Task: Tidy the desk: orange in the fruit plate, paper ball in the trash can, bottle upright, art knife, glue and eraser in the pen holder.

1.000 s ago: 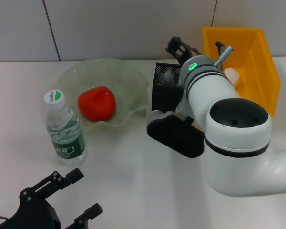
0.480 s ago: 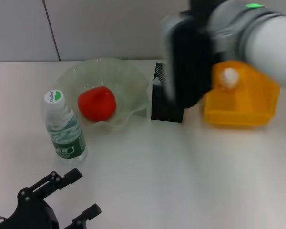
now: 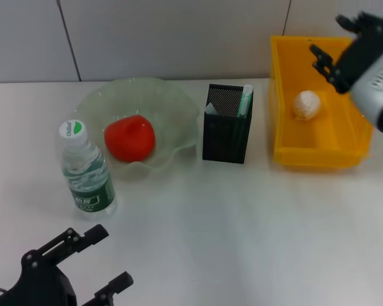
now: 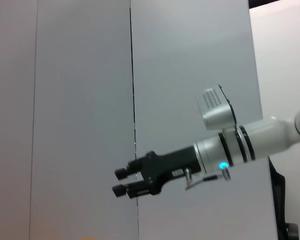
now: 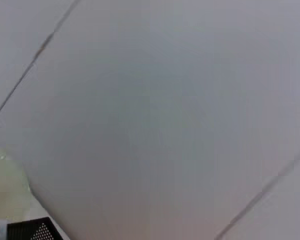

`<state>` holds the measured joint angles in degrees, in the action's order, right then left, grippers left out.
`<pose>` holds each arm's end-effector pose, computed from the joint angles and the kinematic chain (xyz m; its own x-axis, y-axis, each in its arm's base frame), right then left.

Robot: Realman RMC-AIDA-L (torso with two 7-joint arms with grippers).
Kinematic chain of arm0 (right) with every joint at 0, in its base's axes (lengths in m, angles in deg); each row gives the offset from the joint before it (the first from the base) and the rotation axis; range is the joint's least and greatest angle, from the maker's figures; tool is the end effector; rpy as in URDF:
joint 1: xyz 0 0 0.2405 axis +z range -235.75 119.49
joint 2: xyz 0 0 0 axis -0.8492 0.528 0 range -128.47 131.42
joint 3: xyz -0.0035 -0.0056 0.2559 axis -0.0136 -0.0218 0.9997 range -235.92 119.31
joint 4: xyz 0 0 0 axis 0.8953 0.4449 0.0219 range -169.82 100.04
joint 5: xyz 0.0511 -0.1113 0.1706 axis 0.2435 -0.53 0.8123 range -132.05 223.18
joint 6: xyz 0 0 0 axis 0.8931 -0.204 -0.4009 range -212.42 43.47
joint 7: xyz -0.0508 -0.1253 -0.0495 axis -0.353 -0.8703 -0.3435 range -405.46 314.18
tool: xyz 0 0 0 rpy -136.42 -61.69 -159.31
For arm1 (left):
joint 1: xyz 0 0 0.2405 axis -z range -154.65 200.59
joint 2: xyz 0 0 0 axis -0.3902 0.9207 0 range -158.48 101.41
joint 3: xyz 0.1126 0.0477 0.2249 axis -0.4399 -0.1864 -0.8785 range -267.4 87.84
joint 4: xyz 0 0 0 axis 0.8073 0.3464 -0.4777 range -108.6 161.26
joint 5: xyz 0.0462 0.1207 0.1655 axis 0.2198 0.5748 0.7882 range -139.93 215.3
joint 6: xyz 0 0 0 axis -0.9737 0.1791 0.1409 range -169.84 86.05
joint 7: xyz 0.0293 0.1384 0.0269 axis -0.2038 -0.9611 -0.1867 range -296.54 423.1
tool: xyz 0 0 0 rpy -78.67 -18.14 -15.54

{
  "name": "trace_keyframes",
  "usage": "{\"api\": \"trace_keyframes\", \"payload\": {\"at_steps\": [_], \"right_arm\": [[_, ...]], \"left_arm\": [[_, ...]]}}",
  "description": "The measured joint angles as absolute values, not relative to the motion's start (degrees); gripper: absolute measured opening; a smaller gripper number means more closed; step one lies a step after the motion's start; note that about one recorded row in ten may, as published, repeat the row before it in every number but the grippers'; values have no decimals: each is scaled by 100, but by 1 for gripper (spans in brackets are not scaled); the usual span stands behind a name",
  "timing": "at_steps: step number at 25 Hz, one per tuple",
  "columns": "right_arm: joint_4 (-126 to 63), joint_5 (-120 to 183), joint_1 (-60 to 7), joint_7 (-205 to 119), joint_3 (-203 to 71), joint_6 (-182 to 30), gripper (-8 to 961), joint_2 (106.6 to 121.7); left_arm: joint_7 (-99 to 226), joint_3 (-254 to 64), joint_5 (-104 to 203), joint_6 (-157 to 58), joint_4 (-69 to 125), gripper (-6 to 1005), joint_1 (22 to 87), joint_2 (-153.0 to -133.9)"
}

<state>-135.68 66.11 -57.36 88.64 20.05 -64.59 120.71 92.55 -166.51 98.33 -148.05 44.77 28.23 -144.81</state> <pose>0.1592 0.3394 0.0491 0.9983 0.0326 -0.0487 -0.0345 -0.3439 -0.9384 -0.3005 0.1709 -0.0156 0.5932 -0.1328 0.7941 0.3144 -0.8698 -0.3804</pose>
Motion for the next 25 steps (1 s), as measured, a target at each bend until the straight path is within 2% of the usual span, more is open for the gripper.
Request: {"api": "trace_keyframes", "payload": {"at_steps": [4, 11, 15, 19, 21, 22, 23, 25], "right_arm": [[-13375, 7329, -5995, 8889, 1973, -6993, 523, 12063], [-13238, 8309, -5932, 9025, 1925, -7572, 527, 11969], [-13495, 8384, -5817, 8990, 1947, -7347, 529, 11900], [-13961, 8691, -5626, 8861, 2358, -6596, 531, 11903], [-14075, 9382, -5497, 8805, 2568, -6243, 532, 11695], [-14082, 9814, -5418, 8725, 2650, -6034, 532, 11555], [-14005, 10902, -5251, 8298, 2922, -5428, 533, 11347], [-13839, 11619, -5196, 7881, 3184, -4954, 534, 11369]], "left_arm": [[9255, -16651, 9833, -14804, 4478, 673, 2841, -14463], [9255, -16650, 9833, -14792, 4479, 673, 2841, -14437], [9255, -16647, 9833, -14787, 4479, 673, 2842, -14422], [9254, -16643, 9833, -14778, 4475, 673, 2847, -14393], [9255, -16639, 9833, -14775, 4473, 673, 2841, -14388], [9255, -16636, 9833, -14773, 4472, 673, 2836, -14387], [9255, -16634, 9833, -14770, 4471, 673, 2835, -14387], [9255, -16633, 9833, -14768, 4470, 673, 2834, -14387]]}}
